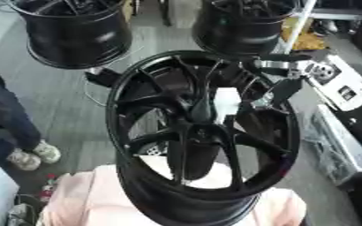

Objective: Pull the pin out of the wheel hub.

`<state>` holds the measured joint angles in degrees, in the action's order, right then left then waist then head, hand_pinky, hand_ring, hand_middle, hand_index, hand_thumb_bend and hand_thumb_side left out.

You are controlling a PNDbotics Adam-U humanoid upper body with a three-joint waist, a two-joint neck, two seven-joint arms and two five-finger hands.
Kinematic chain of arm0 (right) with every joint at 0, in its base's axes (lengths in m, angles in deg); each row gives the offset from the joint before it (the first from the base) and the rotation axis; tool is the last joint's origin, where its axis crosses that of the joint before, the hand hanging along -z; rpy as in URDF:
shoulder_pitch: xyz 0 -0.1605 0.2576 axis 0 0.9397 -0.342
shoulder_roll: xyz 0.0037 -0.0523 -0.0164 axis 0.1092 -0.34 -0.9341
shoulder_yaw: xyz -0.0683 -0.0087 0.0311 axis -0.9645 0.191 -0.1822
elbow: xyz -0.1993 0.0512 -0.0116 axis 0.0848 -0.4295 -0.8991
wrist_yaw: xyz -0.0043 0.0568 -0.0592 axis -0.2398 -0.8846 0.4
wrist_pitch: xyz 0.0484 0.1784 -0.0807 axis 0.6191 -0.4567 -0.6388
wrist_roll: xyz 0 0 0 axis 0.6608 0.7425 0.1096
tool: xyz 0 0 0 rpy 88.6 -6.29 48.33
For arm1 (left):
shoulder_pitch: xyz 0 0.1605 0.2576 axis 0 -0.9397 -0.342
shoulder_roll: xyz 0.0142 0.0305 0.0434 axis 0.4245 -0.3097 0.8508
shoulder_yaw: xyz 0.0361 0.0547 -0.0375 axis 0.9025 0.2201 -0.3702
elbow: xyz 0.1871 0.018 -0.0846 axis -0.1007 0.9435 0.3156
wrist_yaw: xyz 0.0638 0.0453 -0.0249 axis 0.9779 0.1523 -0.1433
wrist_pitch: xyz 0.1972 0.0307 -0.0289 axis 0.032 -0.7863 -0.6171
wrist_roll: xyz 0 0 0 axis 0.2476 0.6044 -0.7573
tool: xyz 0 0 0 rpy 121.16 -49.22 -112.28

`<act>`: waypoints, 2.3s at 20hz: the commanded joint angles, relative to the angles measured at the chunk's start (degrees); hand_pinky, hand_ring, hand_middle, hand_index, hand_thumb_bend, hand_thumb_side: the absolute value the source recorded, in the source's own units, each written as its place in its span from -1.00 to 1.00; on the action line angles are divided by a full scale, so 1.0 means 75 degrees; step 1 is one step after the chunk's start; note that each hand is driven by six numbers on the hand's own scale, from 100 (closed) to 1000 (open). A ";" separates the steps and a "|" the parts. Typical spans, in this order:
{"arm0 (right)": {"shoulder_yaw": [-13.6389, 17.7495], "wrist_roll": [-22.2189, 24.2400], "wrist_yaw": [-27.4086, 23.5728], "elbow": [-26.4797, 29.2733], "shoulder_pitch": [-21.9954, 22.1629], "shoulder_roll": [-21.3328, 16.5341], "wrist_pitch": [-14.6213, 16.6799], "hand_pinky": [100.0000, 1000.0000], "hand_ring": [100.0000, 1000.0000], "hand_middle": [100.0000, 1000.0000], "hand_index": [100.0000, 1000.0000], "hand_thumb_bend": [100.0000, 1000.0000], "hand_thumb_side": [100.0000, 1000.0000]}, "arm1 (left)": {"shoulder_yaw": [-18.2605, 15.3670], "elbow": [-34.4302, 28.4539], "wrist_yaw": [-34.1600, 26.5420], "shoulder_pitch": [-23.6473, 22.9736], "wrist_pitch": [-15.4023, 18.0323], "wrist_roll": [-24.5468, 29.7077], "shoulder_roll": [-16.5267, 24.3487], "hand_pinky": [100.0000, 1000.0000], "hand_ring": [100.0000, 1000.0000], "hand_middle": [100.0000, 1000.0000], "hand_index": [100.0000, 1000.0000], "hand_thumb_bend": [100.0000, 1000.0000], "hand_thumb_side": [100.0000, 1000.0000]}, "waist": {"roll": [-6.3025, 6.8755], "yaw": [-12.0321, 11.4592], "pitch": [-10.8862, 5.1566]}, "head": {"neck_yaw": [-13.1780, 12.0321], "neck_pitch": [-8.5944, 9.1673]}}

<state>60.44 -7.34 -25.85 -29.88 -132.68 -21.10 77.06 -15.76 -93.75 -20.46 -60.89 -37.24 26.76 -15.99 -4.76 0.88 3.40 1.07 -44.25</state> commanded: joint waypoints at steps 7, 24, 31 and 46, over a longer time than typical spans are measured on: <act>-0.0050 0.1427 0.0120 -0.0071 -0.0179 0.0061 0.1613 0.54 0.59 0.62 0.83 -0.30 -0.34 | 0.0032 -0.0093 0.0021 0.0057 0.0009 0.0024 0.0153 0.35 0.15 0.16 0.38 -0.78 0.51 | 0.0031 -0.0010 -0.0054 | 0.0004 0.0017; -0.0196 0.1427 -0.0136 0.0118 -0.0195 0.0308 0.1497 0.46 0.37 0.22 0.48 -0.44 -0.35 | 0.0039 -0.0097 0.0023 0.0049 -0.0004 0.0048 0.0142 0.35 0.15 0.16 0.38 -0.79 0.52 | 0.0017 -0.0031 -0.0060 | 0.0012 0.0017; 0.0066 0.1414 -0.0017 0.0103 -0.0212 0.0273 0.1439 0.37 0.09 -0.28 -0.01 -0.73 -0.30 | 0.0034 -0.0100 0.0026 0.0041 -0.0011 0.0053 0.0137 0.35 0.15 0.16 0.38 -0.79 0.52 | 0.0011 -0.0023 -0.0061 | -0.0004 0.0017; 0.0358 0.0636 -0.0259 0.0474 -0.0614 0.0156 0.1354 0.34 0.00 -0.53 -0.22 -0.87 -0.31 | 0.0036 -0.0099 0.0031 0.0025 -0.0016 0.0074 0.0134 0.35 0.15 0.16 0.38 -0.79 0.52 | 0.0006 0.0020 -0.0076 | 0.0004 0.0017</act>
<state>62.16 -9.76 -27.28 -27.81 -135.77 -18.05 79.48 -15.74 -93.75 -20.43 -60.93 -37.42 27.11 -16.00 -4.94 0.96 3.53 1.09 -44.24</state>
